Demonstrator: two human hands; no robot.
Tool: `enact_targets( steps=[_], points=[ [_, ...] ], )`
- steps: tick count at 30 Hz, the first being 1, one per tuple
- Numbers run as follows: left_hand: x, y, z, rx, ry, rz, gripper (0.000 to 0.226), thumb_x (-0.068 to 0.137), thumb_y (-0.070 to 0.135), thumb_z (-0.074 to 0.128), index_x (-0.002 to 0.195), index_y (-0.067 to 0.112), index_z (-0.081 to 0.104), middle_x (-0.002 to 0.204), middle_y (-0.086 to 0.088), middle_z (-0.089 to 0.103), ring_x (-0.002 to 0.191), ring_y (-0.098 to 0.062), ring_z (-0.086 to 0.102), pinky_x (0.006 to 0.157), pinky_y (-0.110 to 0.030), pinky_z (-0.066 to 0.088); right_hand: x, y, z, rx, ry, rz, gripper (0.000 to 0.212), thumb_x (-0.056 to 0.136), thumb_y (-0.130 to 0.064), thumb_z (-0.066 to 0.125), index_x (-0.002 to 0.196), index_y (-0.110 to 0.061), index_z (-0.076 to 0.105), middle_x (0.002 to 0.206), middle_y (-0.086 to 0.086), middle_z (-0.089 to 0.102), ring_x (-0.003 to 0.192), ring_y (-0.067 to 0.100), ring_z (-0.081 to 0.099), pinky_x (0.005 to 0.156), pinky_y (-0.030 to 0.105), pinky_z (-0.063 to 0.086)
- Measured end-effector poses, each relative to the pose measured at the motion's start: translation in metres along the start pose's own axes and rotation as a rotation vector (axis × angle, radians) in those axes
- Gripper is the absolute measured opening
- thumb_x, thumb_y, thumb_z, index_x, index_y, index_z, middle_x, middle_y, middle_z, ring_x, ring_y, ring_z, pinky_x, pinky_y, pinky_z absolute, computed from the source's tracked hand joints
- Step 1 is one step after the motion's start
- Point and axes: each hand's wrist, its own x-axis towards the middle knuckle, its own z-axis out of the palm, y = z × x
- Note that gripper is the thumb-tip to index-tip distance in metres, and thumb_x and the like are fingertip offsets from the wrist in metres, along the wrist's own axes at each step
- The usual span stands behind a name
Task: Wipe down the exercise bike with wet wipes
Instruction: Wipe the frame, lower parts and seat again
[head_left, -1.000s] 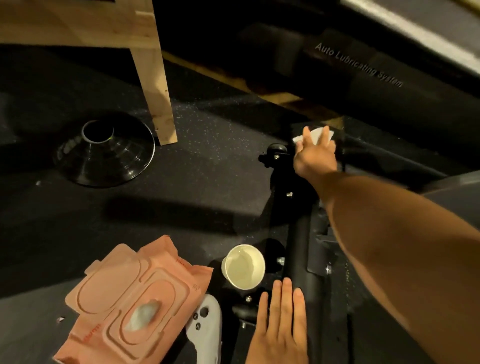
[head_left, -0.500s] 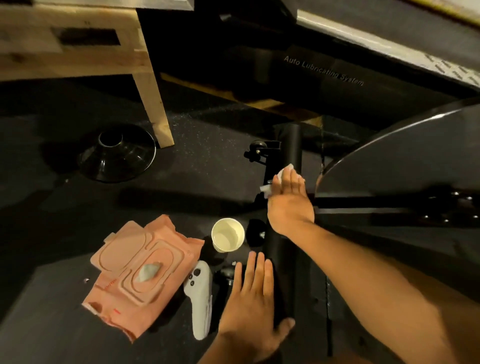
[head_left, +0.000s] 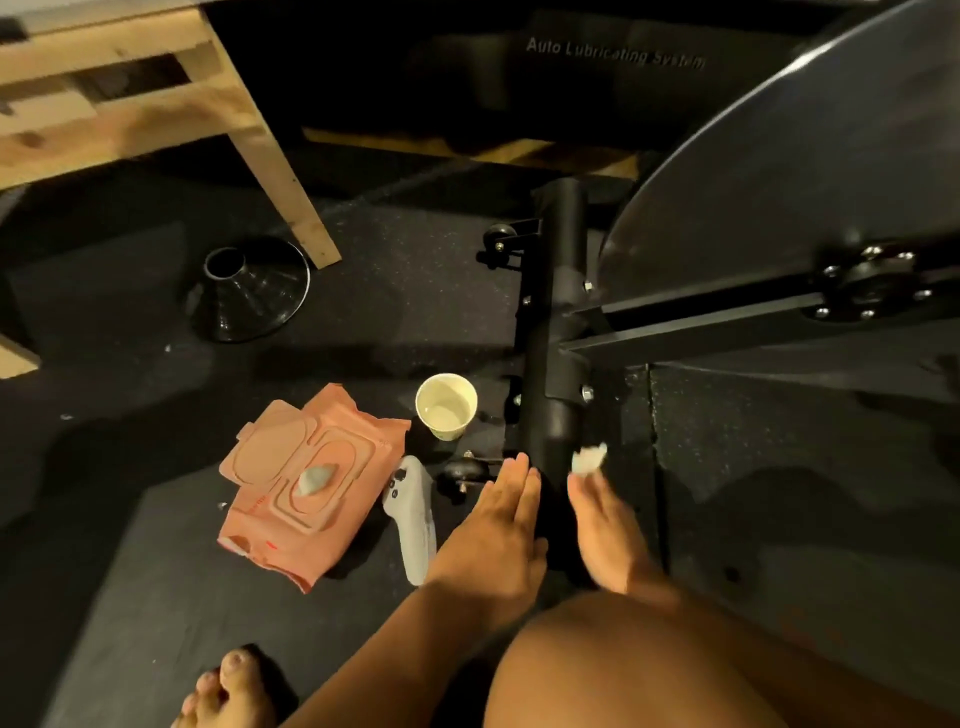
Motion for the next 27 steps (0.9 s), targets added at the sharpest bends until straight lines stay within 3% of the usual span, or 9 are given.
enact_targets(
  steps=[2, 5, 11, 15, 17, 20, 23, 25, 27],
  points=[
    [0.002, 0.007, 0.0, -0.002, -0.026, -0.04, 0.07, 0.104, 0.033, 0.035, 0.156, 0.016, -0.01, 0.161, 0.005, -0.023, 0.143, -0.008, -0.022, 0.123, -0.031, -0.002, 0.046, -0.021, -0.003, 0.293, 0.064, 0.148, 0.037, 0.102, -0.042, 0.036, 0.128, -0.024, 0.056, 0.123, -0.005, 0.058, 0.122, 0.011, 0.05, 0.102, 0.024, 0.03],
    [0.003, 0.008, 0.001, -0.024, -0.023, -0.078, 0.071, 0.104, 0.032, 0.039, 0.157, 0.02, -0.007, 0.162, 0.008, -0.02, 0.151, -0.016, -0.01, 0.124, -0.033, 0.007, 0.068, -0.03, -0.003, 0.538, 0.127, 0.375, 0.049, 0.095, -0.058, 0.037, 0.124, -0.025, 0.059, 0.132, 0.002, 0.052, 0.126, 0.018, 0.045, 0.116, 0.038, 0.024],
    [0.008, 0.013, -0.006, 0.024, -0.027, -0.109, 0.074, 0.1, 0.03, 0.05, 0.157, 0.017, 0.006, 0.164, 0.004, -0.011, 0.151, -0.02, 0.009, 0.121, -0.03, 0.017, -0.01, -0.005, -0.004, 0.668, 0.126, 0.579, 0.032, 0.102, -0.037, 0.044, 0.088, -0.018, 0.065, 0.082, 0.003, 0.062, 0.079, 0.014, 0.058, 0.082, 0.028, 0.042],
    [0.015, 0.017, -0.016, 0.064, -0.065, -0.148, 0.075, 0.098, 0.031, 0.055, 0.156, 0.018, 0.01, 0.165, 0.001, -0.003, 0.151, -0.02, 0.007, 0.12, -0.033, 0.018, 0.034, -0.02, -0.026, 0.823, 0.047, 0.522, 0.056, 0.103, -0.048, 0.029, 0.112, -0.006, 0.065, 0.11, 0.015, 0.066, 0.105, 0.025, 0.061, 0.087, 0.026, 0.043],
    [0.018, 0.017, -0.019, 0.088, -0.081, -0.153, 0.077, 0.097, 0.032, 0.057, 0.156, 0.017, 0.01, 0.165, 0.0, -0.001, 0.152, -0.019, 0.003, 0.122, -0.037, 0.017, 0.055, -0.018, -0.037, 0.499, 0.131, 0.301, 0.067, 0.104, -0.046, 0.023, 0.131, 0.009, 0.051, 0.13, 0.025, 0.055, 0.126, 0.033, 0.049, 0.097, 0.017, 0.036],
    [0.017, 0.015, -0.02, 0.093, -0.098, -0.146, 0.08, 0.097, 0.032, 0.057, 0.157, 0.017, 0.007, 0.165, 0.001, -0.005, 0.152, -0.017, -0.001, 0.123, -0.036, 0.015, 0.054, -0.005, -0.022, 0.146, 0.033, 0.198, 0.054, 0.097, -0.052, 0.045, 0.13, -0.012, 0.057, 0.125, 0.012, 0.06, 0.116, 0.025, 0.054, 0.109, 0.033, 0.034],
    [0.015, 0.016, -0.02, 0.085, -0.084, -0.129, 0.08, 0.097, 0.031, 0.057, 0.157, 0.016, 0.006, 0.165, 0.001, -0.008, 0.152, -0.018, 0.004, 0.12, -0.031, 0.014, 0.011, -0.003, -0.004, 0.334, 0.002, 0.38, 0.026, 0.102, -0.018, 0.046, 0.116, -0.005, 0.064, 0.095, 0.01, 0.067, 0.081, 0.012, 0.06, 0.084, 0.019, 0.044],
    [0.016, 0.016, -0.021, 0.089, -0.093, -0.124, 0.082, 0.096, 0.03, 0.058, 0.157, 0.014, 0.005, 0.164, 0.001, -0.01, 0.152, -0.019, 0.003, 0.12, -0.031, 0.012, -0.016, 0.011, -0.004, 0.219, -0.019, 0.348, 0.028, 0.102, -0.002, 0.042, 0.106, -0.015, 0.067, 0.071, -0.001, 0.066, 0.058, -0.001, 0.061, 0.061, 0.012, 0.046],
    [0.021, 0.016, -0.026, 0.088, -0.118, -0.117, 0.092, 0.092, 0.028, 0.064, 0.157, 0.013, 0.001, 0.163, 0.004, -0.018, 0.152, -0.021, -0.003, 0.123, -0.035, 0.011, -0.03, 0.011, -0.021, 0.126, -0.111, 0.274, 0.038, 0.101, -0.005, 0.046, 0.109, -0.034, 0.069, 0.068, -0.019, 0.069, 0.061, -0.009, 0.061, 0.068, 0.016, 0.047]
  ],
)
